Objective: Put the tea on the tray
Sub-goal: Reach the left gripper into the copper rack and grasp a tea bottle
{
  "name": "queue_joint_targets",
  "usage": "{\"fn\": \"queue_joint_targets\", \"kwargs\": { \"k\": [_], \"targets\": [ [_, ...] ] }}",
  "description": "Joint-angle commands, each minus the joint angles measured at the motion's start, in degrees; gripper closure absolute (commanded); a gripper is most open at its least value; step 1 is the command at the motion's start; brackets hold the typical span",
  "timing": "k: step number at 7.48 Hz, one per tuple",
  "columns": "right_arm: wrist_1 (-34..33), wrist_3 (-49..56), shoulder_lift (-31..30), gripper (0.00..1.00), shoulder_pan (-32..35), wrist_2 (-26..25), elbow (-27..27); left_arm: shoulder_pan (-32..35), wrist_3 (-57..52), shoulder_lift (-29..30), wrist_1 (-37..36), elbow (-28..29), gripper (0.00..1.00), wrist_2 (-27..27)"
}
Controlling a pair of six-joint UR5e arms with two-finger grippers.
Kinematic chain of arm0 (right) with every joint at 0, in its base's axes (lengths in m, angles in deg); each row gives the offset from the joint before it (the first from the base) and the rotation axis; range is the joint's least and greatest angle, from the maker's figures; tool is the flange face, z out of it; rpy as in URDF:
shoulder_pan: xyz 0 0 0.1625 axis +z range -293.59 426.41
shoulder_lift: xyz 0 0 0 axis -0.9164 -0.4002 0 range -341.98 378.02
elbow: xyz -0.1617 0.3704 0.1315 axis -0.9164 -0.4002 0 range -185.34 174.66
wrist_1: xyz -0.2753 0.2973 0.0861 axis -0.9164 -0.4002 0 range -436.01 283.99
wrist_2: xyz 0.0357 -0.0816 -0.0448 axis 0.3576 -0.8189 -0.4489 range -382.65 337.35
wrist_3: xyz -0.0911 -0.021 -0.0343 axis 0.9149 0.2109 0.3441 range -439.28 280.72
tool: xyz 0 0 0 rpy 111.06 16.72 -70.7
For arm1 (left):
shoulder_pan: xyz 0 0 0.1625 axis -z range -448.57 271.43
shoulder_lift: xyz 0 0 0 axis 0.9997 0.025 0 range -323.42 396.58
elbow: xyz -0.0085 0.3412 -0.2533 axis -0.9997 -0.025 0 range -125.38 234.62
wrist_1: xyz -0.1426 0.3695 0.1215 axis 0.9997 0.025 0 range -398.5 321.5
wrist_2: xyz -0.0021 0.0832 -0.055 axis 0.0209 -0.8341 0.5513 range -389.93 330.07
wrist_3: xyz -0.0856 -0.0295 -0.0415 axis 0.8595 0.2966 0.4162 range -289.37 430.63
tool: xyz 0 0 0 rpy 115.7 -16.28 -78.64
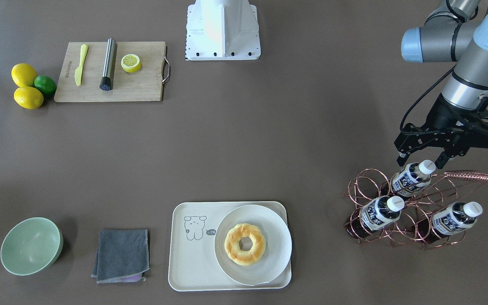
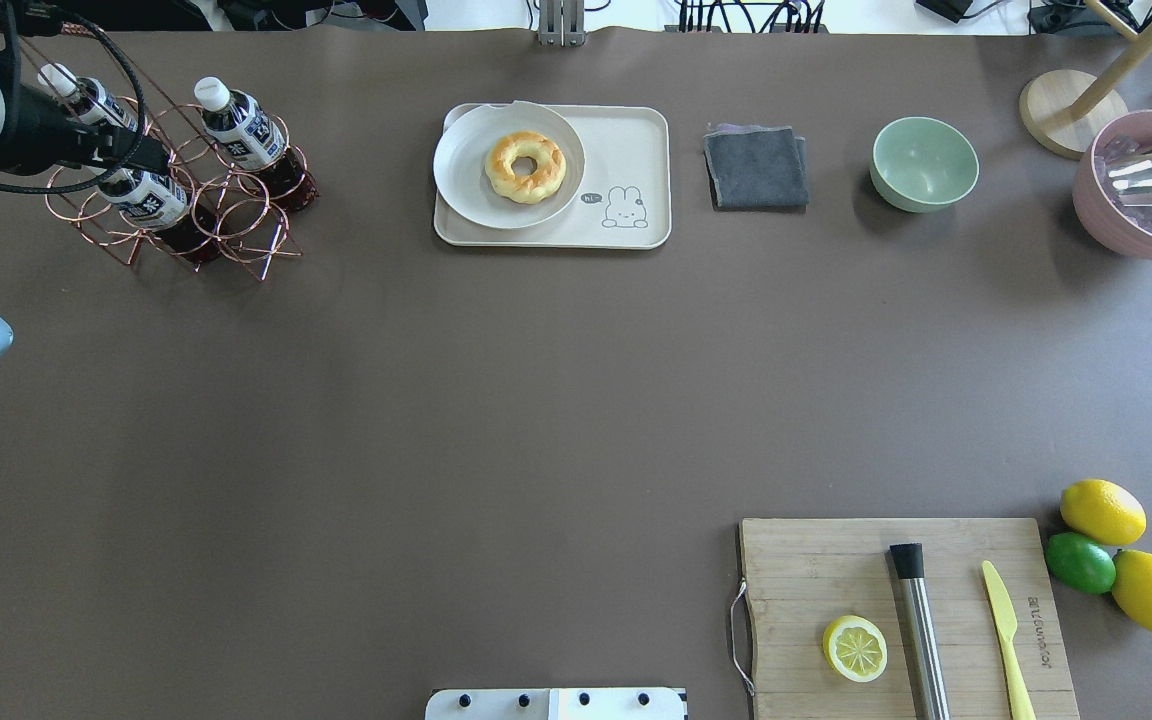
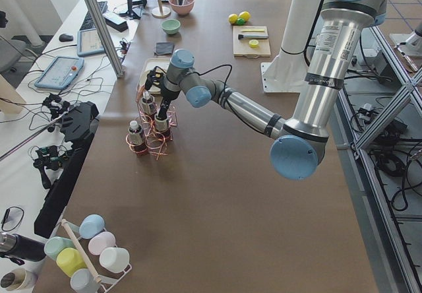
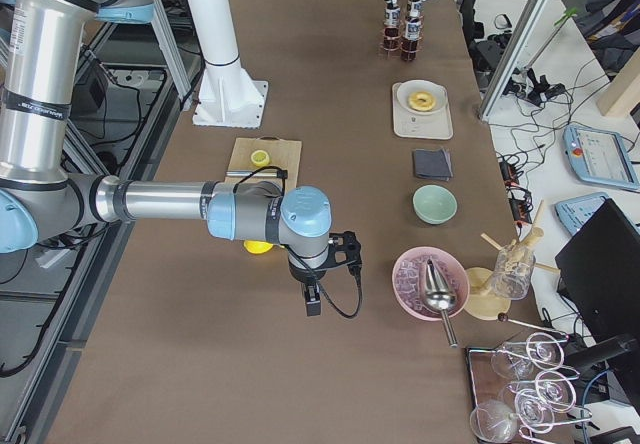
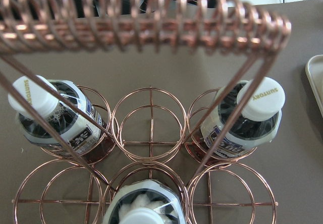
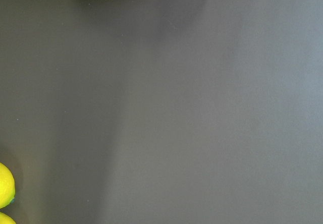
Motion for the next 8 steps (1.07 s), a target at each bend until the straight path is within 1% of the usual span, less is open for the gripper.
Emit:
{"fn": "queue_joint_targets", "kwargs": {
  "k": [1, 2, 3, 4, 5, 6, 7, 8],
  "targets": [
    [0.0, -0.08, 0.01, 0.0, 0.0, 0.09, 0.85, 0.75, -0.36, -0.09, -0.07, 0.73, 0.03, 0.2],
    [0.0, -0.08, 0.01, 0.0, 0.0, 0.09, 0.85, 0.75, -0.45, -0.09, -0.07, 0.82, 0.05, 0.2],
    [0.0, -0.08, 0.01, 0.0, 0.0, 0.09, 0.85, 0.84, -0.45, -0.09, -0.07, 0.83, 0.12, 0.2],
    [0.0, -0.08, 0.01, 0.0, 0.0, 0.09, 0.85, 0.93, -0.28, -0.18, -0.07, 0.65, 0.21, 0.2],
    [0.0, -0.08, 0.01, 0.0, 0.0, 0.17, 0.85, 0.93, 0.07, -0.18, -0.07, 0.48, 0.41, 0.2],
    [0.0, 0.0, 0.01, 0.0, 0.0, 0.78, 0.85, 1.02, 0.07, 0.0, -0.33, 0.04, 0.71, 0.2],
    [0.0, 0.0, 0.01, 0.0, 0.0, 0.96, 0.85, 1.02, 0.07, 0.0, -0.6, -0.05, 0.93, 0.2],
    [0.0, 0.0, -0.08, 0.0, 0.0, 1.05, 0.85, 1.02, 0.07, -0.09, -0.6, -0.05, 1.0, 0.11]
  ]
}}
